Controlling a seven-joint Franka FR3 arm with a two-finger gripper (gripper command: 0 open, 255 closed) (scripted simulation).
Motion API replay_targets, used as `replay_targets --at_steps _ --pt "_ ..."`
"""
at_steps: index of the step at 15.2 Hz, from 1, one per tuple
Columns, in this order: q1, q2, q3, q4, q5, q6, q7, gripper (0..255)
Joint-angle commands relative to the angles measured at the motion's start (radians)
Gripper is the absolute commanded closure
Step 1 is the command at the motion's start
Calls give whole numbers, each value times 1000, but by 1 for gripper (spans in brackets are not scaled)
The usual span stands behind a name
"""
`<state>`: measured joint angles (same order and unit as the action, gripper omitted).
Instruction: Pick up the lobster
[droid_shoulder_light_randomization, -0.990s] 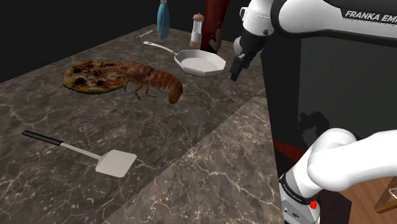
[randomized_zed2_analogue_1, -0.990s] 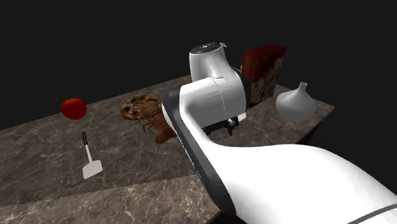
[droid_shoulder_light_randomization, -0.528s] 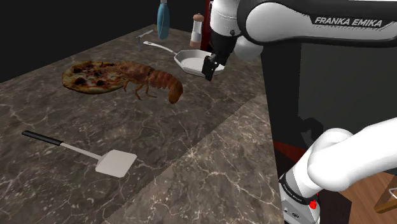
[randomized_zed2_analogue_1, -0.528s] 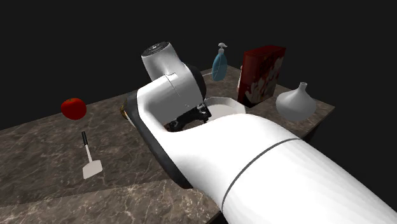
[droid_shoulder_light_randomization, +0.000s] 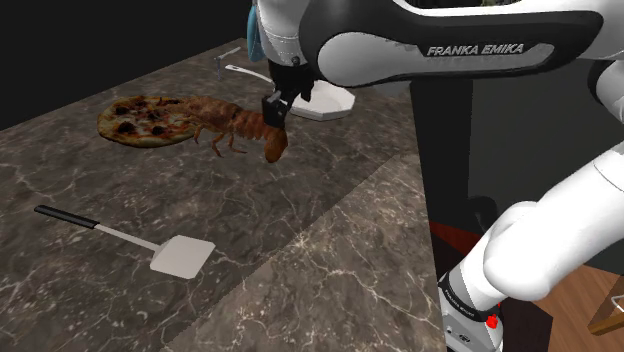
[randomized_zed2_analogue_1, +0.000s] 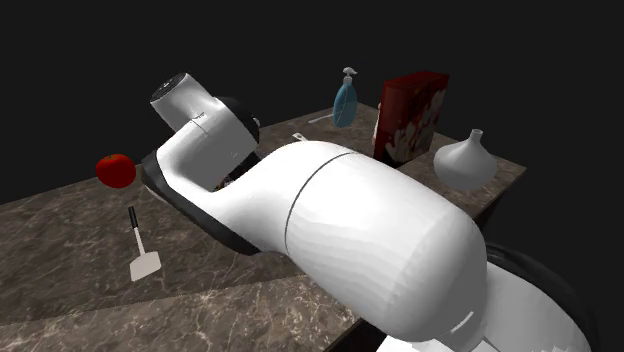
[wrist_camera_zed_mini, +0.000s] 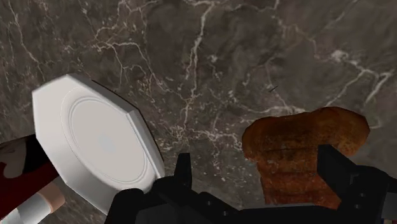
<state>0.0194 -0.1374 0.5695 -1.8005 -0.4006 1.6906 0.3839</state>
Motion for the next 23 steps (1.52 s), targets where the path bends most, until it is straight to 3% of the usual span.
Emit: replay_targets --at_steps 1,3,12,13,23 --pt "15 88 48 77 -77 -35 58 0" --pt "44 182 86 161 -159 -81 110 0" --pt "42 174 76 56 -160 10 151 0" --pt "41 170 76 54 -157 10 150 255" --pt "42 174 77 69 -159 -2 146 255"
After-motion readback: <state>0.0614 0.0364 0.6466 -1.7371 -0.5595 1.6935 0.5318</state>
